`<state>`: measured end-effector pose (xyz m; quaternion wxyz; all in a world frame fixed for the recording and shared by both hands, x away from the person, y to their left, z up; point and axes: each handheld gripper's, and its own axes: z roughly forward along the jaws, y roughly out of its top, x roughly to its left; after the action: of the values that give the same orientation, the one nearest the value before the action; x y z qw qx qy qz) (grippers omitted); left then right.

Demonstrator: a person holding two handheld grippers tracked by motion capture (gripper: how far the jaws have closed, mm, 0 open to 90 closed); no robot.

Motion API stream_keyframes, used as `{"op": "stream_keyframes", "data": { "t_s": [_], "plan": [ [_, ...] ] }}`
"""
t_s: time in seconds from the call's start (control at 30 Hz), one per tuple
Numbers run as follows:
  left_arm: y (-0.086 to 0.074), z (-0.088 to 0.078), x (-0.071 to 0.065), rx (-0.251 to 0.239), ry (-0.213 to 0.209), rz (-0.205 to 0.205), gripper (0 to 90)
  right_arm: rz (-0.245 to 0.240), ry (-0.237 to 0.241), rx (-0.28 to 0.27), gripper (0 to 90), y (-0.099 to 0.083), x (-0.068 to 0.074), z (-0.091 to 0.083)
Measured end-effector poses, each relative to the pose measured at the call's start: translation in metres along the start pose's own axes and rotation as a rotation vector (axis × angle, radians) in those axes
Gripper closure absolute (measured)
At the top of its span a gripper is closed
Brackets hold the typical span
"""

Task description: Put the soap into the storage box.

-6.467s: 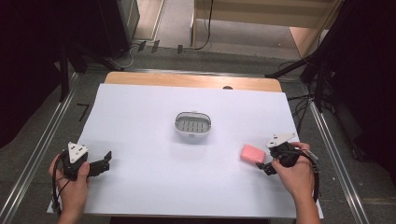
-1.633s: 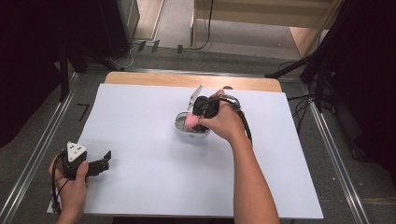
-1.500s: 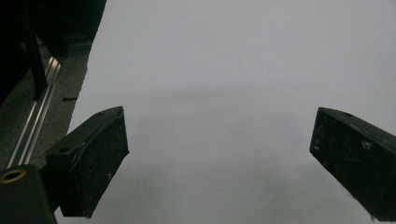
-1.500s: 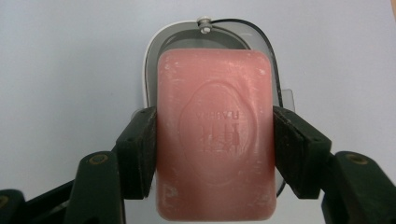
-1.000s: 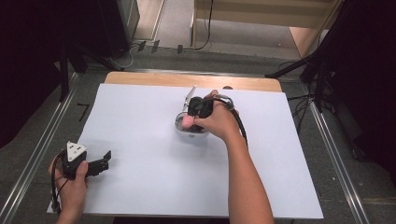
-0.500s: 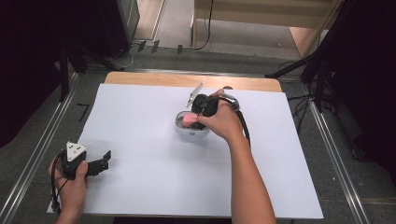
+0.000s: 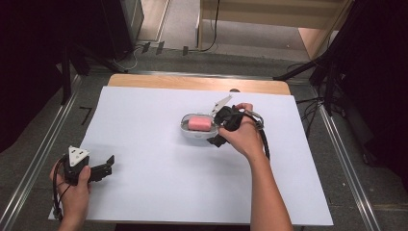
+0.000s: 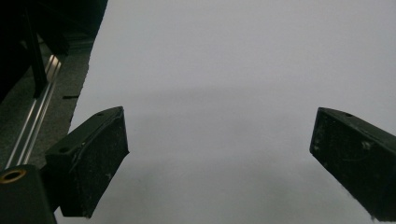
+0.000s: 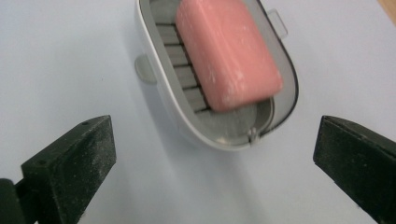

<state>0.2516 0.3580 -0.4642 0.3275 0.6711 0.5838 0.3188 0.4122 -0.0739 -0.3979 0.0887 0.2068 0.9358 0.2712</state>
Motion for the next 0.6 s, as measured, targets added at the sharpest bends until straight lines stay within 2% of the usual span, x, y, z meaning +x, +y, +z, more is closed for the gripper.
{"op": "stream_keyframes", "data": {
  "t_s": [0.07, 0.4, 0.6],
  "plan": [
    [0.0, 0.0, 0.0, 0.001, 0.001, 0.0, 4.8, 0.031, -0.003, -0.019, 0.0, -0.009, 0.0, -0.004],
    [0.0, 0.0, 0.0, 0.003, 0.004, 0.006, 4.7, 0.123, -0.026, -0.063, 0.0, -0.054, 0.003, -0.019],
    [0.0, 0.0, -0.001, 0.001, 0.006, 0.008, 4.8, 0.15, -0.039, -0.083, 0.0, -0.077, 0.005, -0.024]
  ]
}}
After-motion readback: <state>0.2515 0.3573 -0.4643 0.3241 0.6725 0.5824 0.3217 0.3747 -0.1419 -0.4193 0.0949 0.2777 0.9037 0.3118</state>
